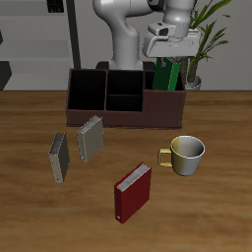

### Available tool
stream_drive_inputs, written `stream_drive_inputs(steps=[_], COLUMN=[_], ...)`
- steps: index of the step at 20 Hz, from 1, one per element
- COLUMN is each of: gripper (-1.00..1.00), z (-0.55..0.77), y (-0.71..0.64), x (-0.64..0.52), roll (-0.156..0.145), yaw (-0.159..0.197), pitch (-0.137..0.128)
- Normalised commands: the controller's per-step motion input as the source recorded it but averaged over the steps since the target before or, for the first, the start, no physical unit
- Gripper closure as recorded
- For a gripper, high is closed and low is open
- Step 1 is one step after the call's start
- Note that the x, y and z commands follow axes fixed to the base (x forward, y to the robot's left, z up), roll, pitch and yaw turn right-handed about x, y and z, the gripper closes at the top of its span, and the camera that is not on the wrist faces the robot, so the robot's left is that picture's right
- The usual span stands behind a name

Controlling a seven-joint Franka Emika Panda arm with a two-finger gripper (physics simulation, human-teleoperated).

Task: Place the green book into the back desk caddy's right compartment

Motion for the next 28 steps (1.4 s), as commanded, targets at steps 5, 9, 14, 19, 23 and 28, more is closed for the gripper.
stream_drive_inputs(steps=[5, 9, 14, 19, 23, 28], gripper=[1.00, 1.00, 1.00, 1.00, -1.00, -1.00], z=[-0.25, -0.24, -0.25, -0.19, -0.11, 0.06], y=[-0.10, -0.08, -0.04, -0.01, -0.04, 0.01], x=[0.08, 0.08, 0.09, 0.05, 0.06, 0.05], roll=[-0.012, -0.017, -0.006, 0.011, 0.022, 0.023], yaw=[-0.005, 0.000, 0.000, -0.030, -0.027, -0.016], pitch=[0.046, 0.046, 0.059, 0.078, 0.069, 0.026])
